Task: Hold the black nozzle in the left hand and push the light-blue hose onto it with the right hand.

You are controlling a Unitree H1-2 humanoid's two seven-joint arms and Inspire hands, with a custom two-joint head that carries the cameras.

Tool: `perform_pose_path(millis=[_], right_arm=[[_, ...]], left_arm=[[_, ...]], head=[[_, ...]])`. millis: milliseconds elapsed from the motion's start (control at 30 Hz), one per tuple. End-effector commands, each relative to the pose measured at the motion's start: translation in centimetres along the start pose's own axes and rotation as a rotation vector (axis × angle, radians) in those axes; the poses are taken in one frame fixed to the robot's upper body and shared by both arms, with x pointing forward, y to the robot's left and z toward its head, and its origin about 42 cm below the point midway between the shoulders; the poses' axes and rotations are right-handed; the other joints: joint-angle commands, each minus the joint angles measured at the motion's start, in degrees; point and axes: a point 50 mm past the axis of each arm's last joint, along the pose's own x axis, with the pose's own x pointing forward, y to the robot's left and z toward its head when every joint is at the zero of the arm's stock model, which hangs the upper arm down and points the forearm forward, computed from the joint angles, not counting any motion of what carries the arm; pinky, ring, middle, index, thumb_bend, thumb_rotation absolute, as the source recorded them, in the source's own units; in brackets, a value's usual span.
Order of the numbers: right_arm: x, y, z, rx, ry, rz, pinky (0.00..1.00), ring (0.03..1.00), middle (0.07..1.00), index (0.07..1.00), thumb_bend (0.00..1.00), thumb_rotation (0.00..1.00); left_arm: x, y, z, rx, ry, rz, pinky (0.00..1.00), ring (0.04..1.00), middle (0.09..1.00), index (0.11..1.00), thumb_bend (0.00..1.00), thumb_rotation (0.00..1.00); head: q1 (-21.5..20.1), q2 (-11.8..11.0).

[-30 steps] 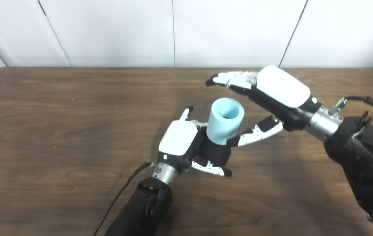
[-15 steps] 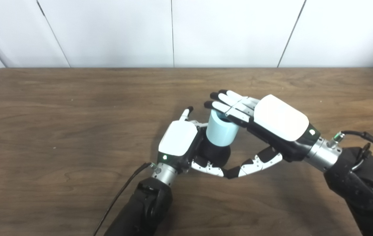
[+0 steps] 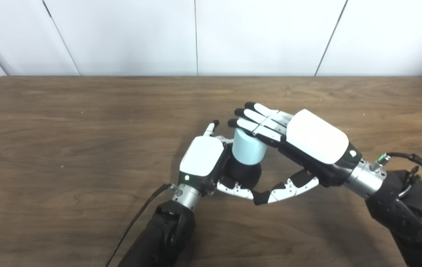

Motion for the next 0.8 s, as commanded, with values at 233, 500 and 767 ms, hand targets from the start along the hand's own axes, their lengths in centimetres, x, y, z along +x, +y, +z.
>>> perform_pose_path(millis=[233, 500, 767], right_arm=[[-0.1, -1.9, 0.8, -0.018, -0.042, -0.079, 0.83, 0.944, 0.943, 0.891, 0.58, 0.74], [-0.1, -0.7, 0.0, -0.030, 0.072, 0.263, 0.86, 0.937, 0.911, 0.862, 0.64, 0.75], [0.1, 0.8, -0.6, 0.006, 0.109, 0.335, 0.84, 0.897, 0.879, 0.839, 0.67, 0.79]], left_arm=[[0.9, 0.8, 0.8, 0.012, -0.032, 0.037, 1.00, 0.650, 0.443, 0.511, 0.52, 0.00], [0.8, 0.9, 0.9, 0.024, -0.036, 0.037, 1.00, 0.654, 0.445, 0.511, 0.52, 0.00], [0.7, 1.0, 1.0, 0.023, -0.035, 0.029, 1.00, 0.662, 0.453, 0.510, 0.52, 0.00]], head=[[0.05, 0.22], [-0.03, 0.44], [-0.05, 0.75]])
